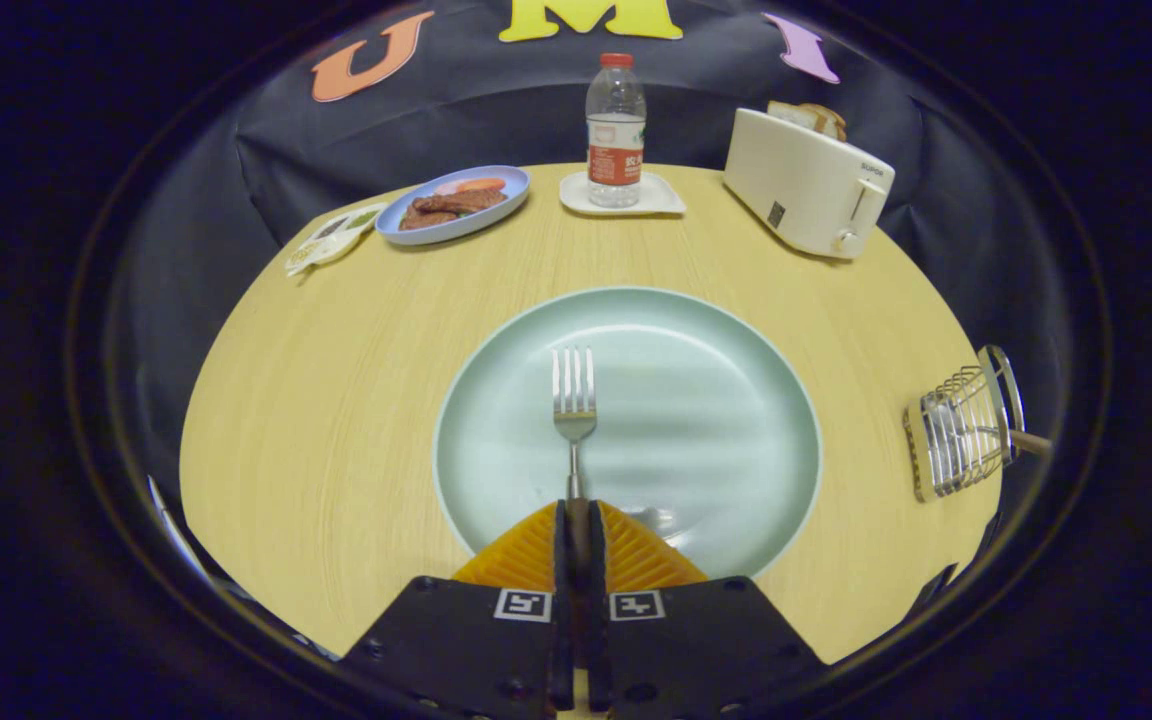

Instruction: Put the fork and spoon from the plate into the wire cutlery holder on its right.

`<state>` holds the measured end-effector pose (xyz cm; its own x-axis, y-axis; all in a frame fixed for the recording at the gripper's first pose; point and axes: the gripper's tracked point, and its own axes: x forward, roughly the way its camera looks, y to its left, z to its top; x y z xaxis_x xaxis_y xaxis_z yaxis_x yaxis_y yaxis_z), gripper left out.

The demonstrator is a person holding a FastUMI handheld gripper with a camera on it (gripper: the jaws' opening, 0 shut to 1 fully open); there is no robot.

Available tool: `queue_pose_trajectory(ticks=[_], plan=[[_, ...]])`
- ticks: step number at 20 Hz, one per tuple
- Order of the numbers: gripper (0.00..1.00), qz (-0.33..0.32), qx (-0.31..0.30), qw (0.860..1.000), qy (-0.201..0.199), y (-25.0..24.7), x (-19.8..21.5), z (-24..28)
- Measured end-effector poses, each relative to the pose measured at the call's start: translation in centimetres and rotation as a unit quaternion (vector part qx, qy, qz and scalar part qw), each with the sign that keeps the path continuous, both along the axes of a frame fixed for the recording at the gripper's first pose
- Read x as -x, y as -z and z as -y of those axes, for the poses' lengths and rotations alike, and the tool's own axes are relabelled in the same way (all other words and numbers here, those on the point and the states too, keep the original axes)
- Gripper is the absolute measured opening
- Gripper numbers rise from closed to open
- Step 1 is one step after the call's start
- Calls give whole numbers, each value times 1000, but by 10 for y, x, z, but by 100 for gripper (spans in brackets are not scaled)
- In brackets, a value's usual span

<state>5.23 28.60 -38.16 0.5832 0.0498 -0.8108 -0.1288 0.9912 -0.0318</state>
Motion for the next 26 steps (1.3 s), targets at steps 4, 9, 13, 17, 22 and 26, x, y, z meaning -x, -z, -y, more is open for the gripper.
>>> queue_pose_trajectory(ticks=[4,9,13,17,22,26], plan=[[1,-9,2,1000,-10,-7,1,8],[0,-19,-1,1000,-12,-32,4,24],[1,-30,7,999,-32,-68,15,50],[0,-44,-4,999,-30,-106,15,87],[0,-32,-10,999,-23,-162,9,151],[0,-31,-12,999,0,-191,6,209]])
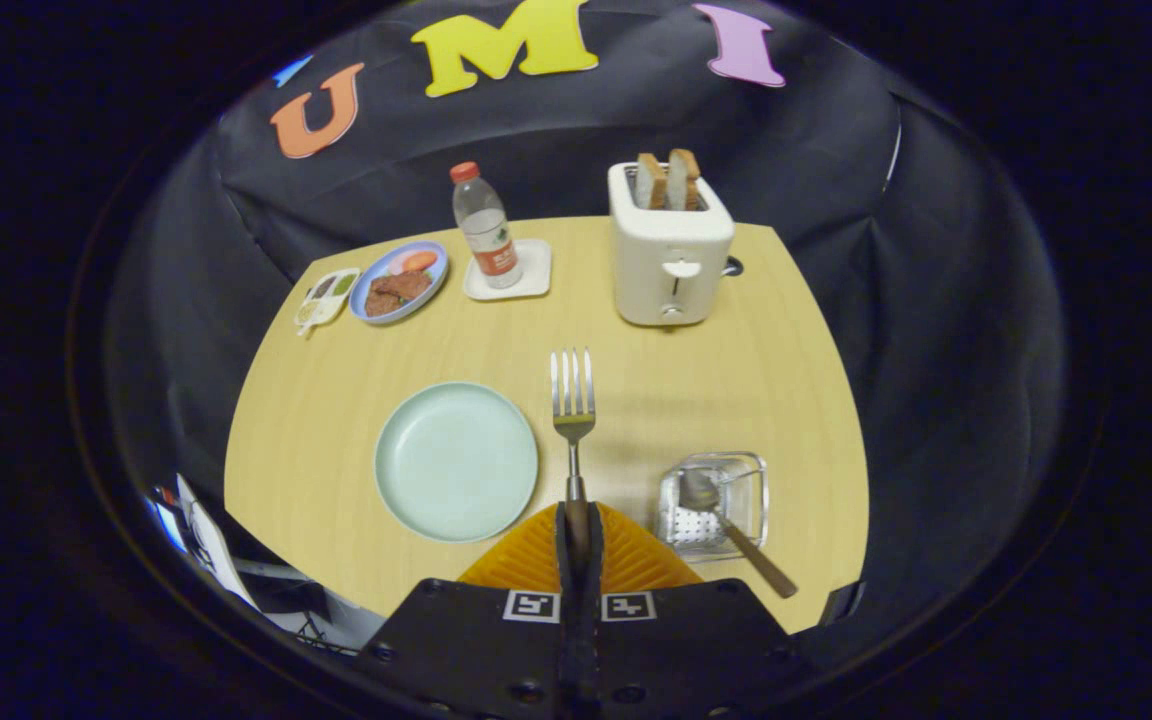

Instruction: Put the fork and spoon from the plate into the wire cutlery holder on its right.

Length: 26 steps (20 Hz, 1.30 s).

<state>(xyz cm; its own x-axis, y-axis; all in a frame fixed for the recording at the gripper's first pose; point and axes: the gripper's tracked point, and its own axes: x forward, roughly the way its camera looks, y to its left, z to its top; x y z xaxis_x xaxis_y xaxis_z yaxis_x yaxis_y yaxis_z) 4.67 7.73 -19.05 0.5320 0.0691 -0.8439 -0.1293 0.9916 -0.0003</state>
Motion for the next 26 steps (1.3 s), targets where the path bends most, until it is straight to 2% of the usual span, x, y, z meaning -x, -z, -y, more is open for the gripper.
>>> queue_pose_trajectory(ticks=[6,13,17,22,26], plan=[[0,-63,-3,998,26,3,4,71],[1,-145,-25,989,32,28,31,85],[1,-185,-49,980,50,45,39,87],[6,-203,-61,975,68,55,37,86],[17,-198,-76,974,77,52,33,81]])
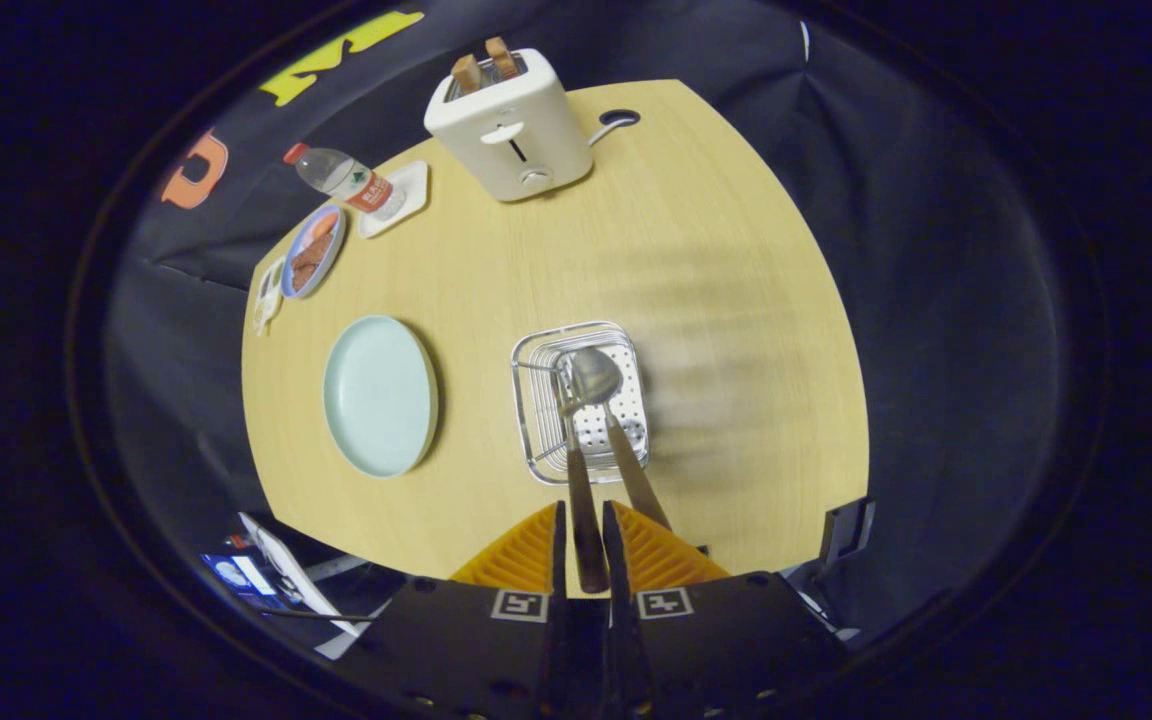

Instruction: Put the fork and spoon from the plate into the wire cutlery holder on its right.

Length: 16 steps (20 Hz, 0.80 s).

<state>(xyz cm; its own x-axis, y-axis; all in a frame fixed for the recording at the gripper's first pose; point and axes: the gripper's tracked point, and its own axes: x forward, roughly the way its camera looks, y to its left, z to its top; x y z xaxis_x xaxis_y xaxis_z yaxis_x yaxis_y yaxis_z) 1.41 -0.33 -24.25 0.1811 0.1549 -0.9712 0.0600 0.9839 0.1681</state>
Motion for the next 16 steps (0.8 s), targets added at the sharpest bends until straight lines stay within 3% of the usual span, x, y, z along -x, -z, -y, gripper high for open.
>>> queue_pose_trajectory(ticks=[4,7,11,16], plan=[[46,42,-17,999,-1,-13,-13,-8],[88,118,-19,993,-22,-38,-32,-19],[93,247,-9,967,-63,-90,-54,-40],[95,413,-17,908,-70,-181,-68,-71]])
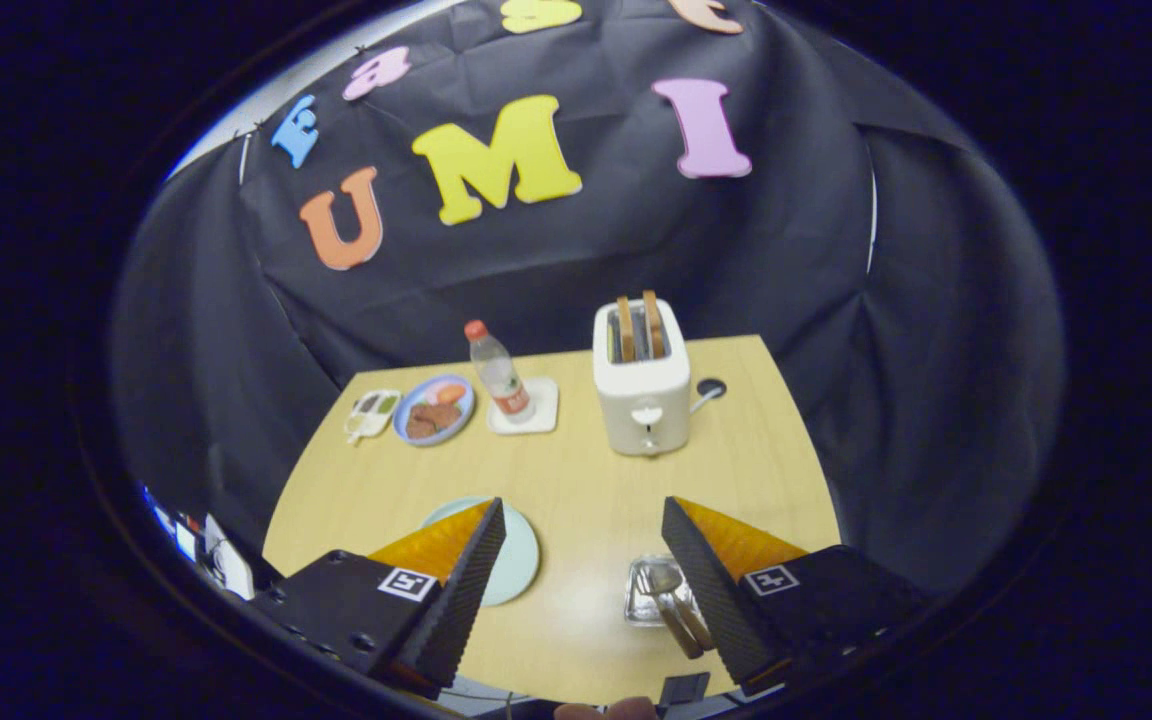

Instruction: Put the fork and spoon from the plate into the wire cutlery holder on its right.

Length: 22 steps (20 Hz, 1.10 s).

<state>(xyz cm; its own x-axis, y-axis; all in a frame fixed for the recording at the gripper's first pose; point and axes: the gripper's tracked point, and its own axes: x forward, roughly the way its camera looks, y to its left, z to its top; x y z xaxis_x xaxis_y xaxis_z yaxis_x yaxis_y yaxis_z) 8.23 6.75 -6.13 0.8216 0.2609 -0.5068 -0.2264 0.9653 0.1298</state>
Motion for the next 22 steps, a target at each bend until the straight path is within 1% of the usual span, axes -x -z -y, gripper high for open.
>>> queue_pose_trajectory(ticks=[2,4,9,12,15,19,22], plan=[[95,59,-14,998,3,-30,1,-6],[95,114,-19,993,14,-57,7,-10],[96,188,-10,982,30,-92,13,-24],[96,217,-18,975,40,-111,24,-34],[96,245,-14,968,46,-126,34,-48],[96,264,-14,963,53,-139,41,-64],[96,272,-20,961,50,-148,50,-76]])
